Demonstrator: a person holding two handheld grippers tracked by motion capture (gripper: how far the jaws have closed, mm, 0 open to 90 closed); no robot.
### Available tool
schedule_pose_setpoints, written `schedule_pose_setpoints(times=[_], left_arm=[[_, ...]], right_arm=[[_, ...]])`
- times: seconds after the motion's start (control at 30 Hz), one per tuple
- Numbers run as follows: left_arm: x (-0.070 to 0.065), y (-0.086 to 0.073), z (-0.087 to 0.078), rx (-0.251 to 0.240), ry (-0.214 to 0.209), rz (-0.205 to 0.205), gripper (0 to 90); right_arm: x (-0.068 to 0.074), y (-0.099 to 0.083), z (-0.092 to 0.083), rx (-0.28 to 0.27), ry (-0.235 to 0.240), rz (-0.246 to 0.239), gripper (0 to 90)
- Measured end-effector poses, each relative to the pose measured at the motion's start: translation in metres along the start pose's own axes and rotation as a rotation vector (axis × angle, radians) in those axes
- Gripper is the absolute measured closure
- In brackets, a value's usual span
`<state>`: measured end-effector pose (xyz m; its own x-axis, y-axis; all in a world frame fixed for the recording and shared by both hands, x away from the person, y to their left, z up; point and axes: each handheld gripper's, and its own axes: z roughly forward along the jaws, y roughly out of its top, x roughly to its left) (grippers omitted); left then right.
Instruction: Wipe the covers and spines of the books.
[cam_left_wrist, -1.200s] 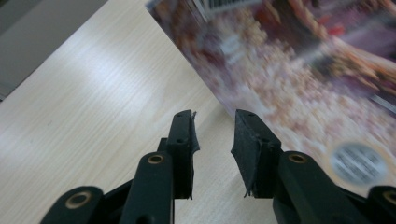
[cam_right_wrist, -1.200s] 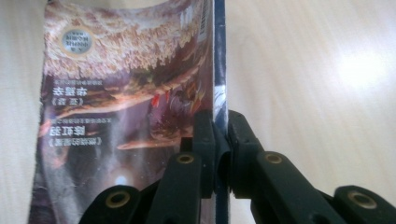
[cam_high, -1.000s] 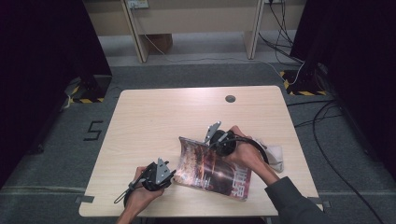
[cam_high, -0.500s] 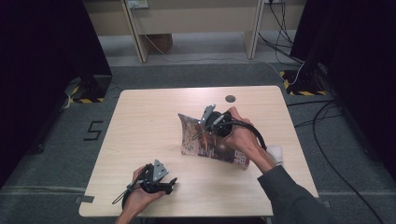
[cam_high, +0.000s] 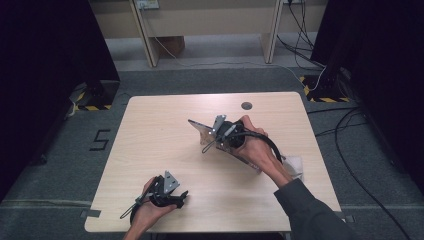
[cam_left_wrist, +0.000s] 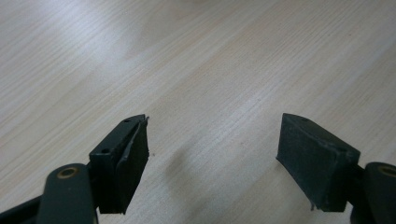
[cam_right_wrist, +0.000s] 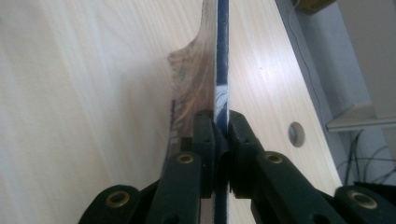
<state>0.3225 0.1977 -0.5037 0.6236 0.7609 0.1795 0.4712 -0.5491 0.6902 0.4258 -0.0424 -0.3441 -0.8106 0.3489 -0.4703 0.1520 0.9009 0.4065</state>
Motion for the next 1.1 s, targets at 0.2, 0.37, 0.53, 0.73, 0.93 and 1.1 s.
schedule_pose_setpoints(times=[0.2,0.37,0.53,0.73,0.93,1.1], left_arm=[[0.001,0.000,0.000,0.007,0.007,-0.002,24.5],[0.004,-0.002,0.001,0.019,0.022,-0.011,24.6],[0.007,-0.003,0.001,0.025,0.034,-0.020,24.8],[0.011,-0.003,0.000,0.031,0.052,-0.034,25.0],[0.016,-0.005,-0.001,0.023,0.053,-0.074,25.0],[0.023,-0.006,-0.002,0.016,0.075,-0.121,25.0]], right_arm=[[0.020,-0.008,-0.008,-0.030,0.032,-0.045,84.0],[0.037,-0.015,-0.012,-0.045,0.070,-0.055,84.0],[0.052,-0.023,-0.011,-0.060,0.105,-0.074,84.0],[0.077,-0.034,-0.002,-0.057,0.163,-0.110,83.9],[0.093,-0.052,0.014,-0.060,0.240,-0.088,83.1],[0.106,-0.065,0.023,-0.054,0.277,-0.082,82.0]])
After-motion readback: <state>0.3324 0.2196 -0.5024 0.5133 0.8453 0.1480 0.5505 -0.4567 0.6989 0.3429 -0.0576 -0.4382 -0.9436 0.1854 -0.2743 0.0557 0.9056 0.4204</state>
